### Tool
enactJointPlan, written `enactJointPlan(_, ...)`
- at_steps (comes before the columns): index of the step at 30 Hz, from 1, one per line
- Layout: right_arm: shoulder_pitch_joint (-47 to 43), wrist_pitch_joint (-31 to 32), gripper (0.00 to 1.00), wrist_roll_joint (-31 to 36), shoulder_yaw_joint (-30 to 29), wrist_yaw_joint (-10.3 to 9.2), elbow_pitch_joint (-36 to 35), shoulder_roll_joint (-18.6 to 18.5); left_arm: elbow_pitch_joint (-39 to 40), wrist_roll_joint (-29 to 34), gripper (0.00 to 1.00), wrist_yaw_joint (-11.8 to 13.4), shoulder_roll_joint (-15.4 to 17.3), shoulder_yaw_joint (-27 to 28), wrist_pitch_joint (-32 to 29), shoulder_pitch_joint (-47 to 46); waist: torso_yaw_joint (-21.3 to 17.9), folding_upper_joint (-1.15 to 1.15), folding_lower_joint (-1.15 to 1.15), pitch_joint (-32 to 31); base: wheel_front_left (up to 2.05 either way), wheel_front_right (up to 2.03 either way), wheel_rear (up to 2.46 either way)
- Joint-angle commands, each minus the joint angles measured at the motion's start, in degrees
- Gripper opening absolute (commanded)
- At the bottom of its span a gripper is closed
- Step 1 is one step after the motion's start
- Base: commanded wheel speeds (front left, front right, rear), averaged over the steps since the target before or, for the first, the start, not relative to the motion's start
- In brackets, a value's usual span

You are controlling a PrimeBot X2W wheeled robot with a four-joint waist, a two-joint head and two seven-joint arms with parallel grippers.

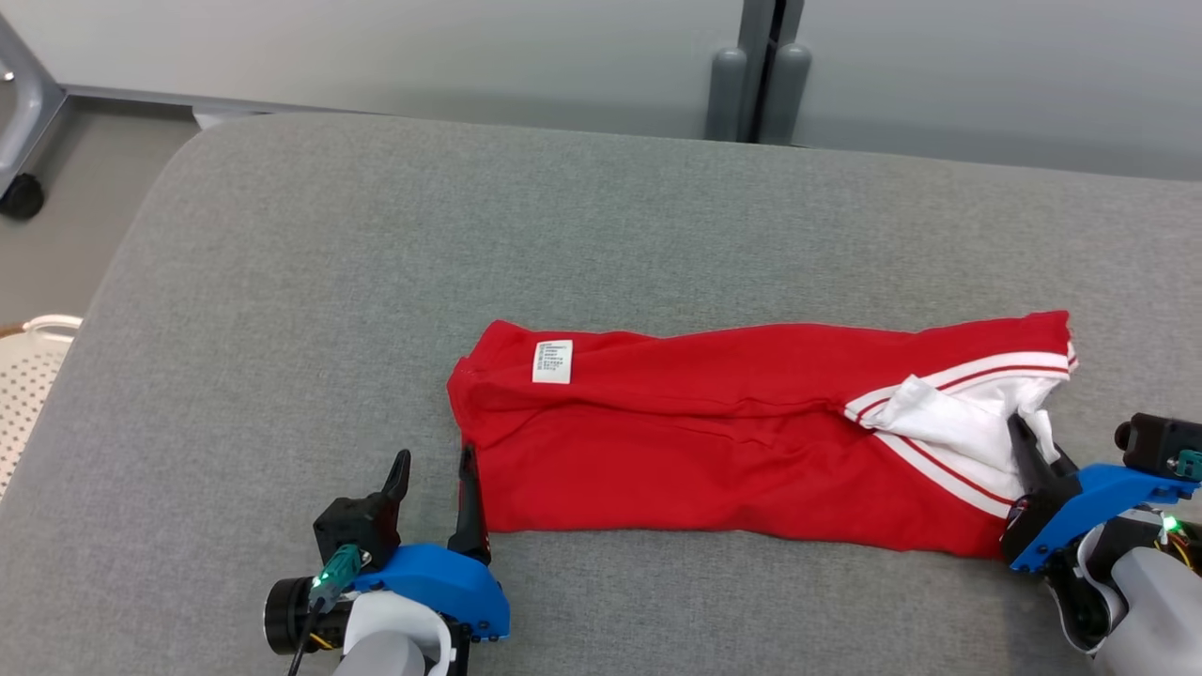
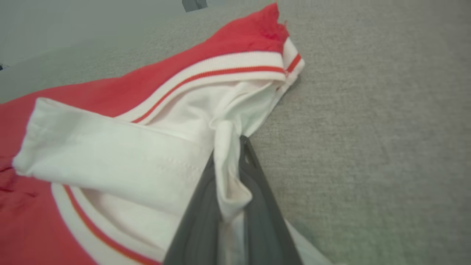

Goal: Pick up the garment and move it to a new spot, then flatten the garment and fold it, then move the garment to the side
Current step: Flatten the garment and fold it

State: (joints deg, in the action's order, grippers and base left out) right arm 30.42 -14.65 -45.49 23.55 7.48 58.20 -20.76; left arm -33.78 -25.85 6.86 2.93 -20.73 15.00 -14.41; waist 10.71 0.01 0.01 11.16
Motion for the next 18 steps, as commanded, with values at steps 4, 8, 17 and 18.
enactJointPlan(4,-0.7,-0.6,0.0,-1.0,-1.7,0.02,-2.7,-1.7,-0.8,-0.3,1.0,-0.4,0.0,-0.4,0.2,0.3,-2.4,-0.01,-0.01,-2.1,0.0,0.0,0.0)
enactJointPlan(8,-2.2,-0.6,0.0,0.7,-4.3,0.02,-7.9,-2.7,-1.2,-1.1,1.0,-0.7,0.0,-0.8,0.2,0.8,-4.4,-0.01,-0.01,-3.8,0.0,0.0,0.0)
enactJointPlan(17,-5.2,-0.6,0.0,1.5,0.8,0.03,-21.7,0.2,-1.8,-3.2,1.0,-1.2,0.0,-3.0,0.2,0.7,-4.9,-0.01,-0.01,-5.0,0.0,0.0,0.0)
enactJointPlan(18,-5.2,-0.3,0.0,1.3,2.1,0.03,-22.9,0.4,-1.8,-3.4,1.0,-1.2,0.0,-3.4,0.2,0.6,-4.4,-0.01,-0.01,-5.0,0.0,0.0,0.0)
